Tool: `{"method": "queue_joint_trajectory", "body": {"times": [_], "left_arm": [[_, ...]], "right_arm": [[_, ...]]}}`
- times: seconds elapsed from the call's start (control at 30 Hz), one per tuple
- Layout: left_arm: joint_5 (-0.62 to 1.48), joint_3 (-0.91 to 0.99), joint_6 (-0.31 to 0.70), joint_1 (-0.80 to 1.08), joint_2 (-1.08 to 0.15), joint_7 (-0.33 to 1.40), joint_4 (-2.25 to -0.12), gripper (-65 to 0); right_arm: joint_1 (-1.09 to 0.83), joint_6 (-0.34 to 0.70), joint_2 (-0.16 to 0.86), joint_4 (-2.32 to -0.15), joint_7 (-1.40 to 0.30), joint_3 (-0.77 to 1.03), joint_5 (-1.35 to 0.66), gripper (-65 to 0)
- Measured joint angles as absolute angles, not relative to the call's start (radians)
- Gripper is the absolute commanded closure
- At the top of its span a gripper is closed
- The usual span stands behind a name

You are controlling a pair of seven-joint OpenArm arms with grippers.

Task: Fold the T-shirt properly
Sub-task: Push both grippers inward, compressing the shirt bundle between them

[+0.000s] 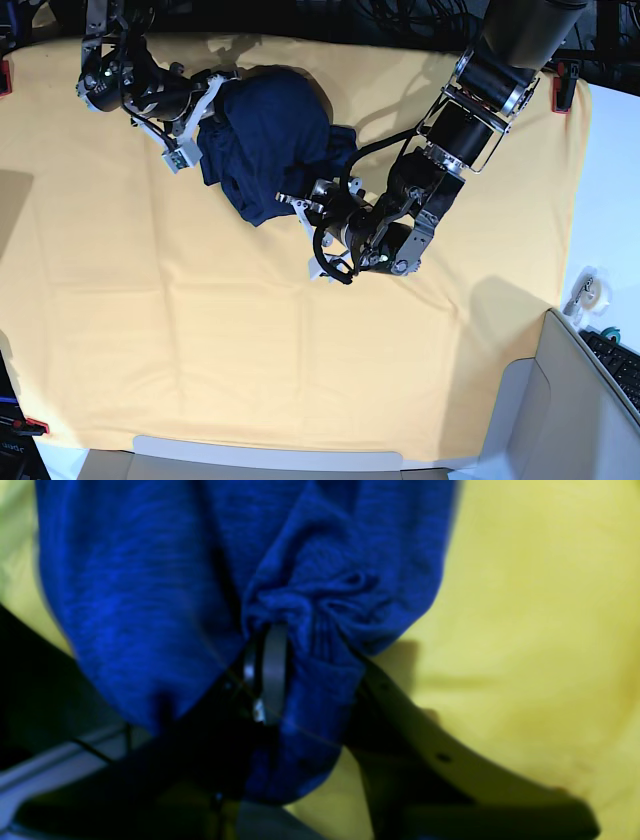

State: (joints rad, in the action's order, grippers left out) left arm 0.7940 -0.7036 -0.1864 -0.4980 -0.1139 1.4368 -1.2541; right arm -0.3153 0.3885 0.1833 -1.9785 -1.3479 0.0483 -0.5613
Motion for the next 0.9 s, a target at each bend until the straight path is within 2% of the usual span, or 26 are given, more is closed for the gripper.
{"method": "queue_joint_trajectory", "body": {"times": [0.2,0.37,0.9], "left_arm": [[0.78,-0.72,-0.184,-0.536,-0.114,1.433,-1.235,-1.1],[0.77,-0.723,-0.186,-0.563,-0.114,1.433,-1.232,-1.1],[0.773,-0.727,-0.187,-0.615,-0.115,1.437,-1.23,-1.1]], "right_arm": [[-0.299,0.379,0.179,-1.997,-1.308,-0.145,-0.299,0.0],[-0.292,0.374,0.156,-1.999,-1.294,-0.204,-0.199,0.0],[-0.29,0.371,0.134,-1.999,-1.285,-0.207,-0.182,0.0]]}}
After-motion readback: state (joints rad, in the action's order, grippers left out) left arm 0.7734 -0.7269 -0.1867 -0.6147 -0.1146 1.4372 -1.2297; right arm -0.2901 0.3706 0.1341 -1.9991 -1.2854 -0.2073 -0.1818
